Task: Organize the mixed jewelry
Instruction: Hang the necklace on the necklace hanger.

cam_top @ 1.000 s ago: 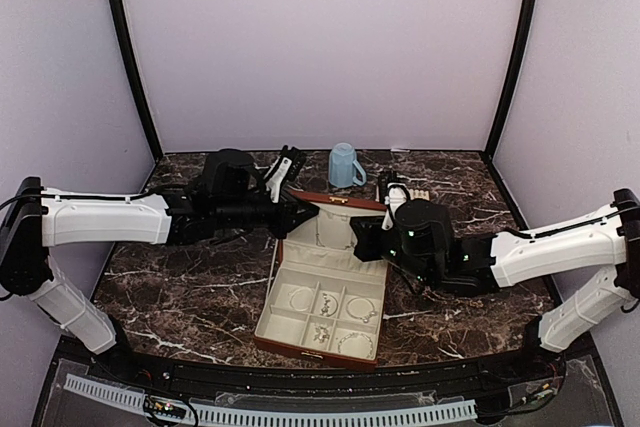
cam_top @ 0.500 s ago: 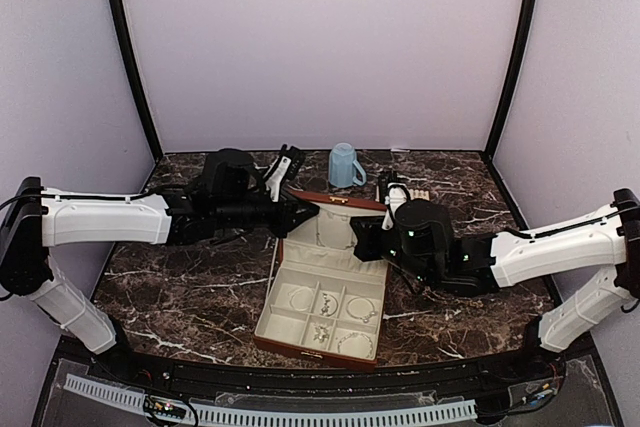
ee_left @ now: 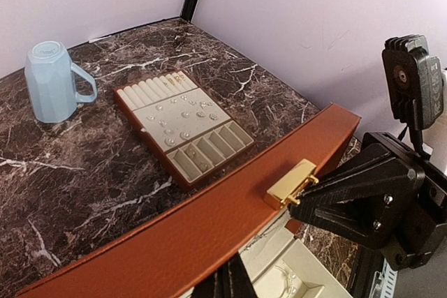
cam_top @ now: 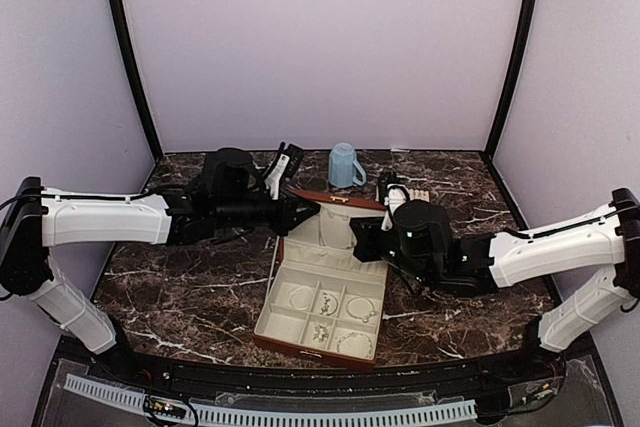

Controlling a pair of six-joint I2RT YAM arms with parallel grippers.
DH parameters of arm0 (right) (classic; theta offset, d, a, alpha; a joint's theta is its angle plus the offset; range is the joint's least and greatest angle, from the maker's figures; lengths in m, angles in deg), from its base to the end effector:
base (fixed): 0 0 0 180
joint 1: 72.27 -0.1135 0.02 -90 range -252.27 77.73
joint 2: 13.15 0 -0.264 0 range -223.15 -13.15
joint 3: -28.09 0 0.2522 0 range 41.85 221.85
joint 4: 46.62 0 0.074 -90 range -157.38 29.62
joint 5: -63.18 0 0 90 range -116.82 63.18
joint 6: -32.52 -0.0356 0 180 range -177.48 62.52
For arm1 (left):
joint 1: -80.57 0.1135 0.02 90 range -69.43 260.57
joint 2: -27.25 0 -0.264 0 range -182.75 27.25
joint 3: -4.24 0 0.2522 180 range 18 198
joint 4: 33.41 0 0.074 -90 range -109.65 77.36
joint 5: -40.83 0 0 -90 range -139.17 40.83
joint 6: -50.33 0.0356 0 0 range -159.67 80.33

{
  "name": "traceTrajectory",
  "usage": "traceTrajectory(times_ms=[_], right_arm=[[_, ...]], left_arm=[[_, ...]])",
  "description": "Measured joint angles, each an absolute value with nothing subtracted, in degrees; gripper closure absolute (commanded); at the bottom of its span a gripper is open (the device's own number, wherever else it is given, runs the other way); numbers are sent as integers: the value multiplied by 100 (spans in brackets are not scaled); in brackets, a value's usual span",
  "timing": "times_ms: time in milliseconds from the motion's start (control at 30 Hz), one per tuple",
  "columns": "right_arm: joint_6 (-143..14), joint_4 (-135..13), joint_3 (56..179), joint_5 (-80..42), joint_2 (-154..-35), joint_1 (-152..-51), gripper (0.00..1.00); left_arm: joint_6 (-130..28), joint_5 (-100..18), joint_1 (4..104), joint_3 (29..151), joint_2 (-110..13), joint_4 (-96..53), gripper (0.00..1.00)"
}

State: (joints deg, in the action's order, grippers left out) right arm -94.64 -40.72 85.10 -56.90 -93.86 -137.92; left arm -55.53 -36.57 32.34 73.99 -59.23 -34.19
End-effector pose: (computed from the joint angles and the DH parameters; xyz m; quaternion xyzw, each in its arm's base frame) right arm 0.1433 0.2733 0.2406 -0.0438 0.7939 0.3139 0.5188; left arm 0.2273 -0.2661 0.2745 0.2847 0.7437 -0.3918 0.4608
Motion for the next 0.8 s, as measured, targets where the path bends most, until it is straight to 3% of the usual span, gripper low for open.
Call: traceTrajectory(times_ms=[800], right_arm=[[-9613, -4044, 8499, -5822, -9298, -13792, 100]], left_arm=[[-5837, -3747, 3202, 7342, -6017, -3633, 100]])
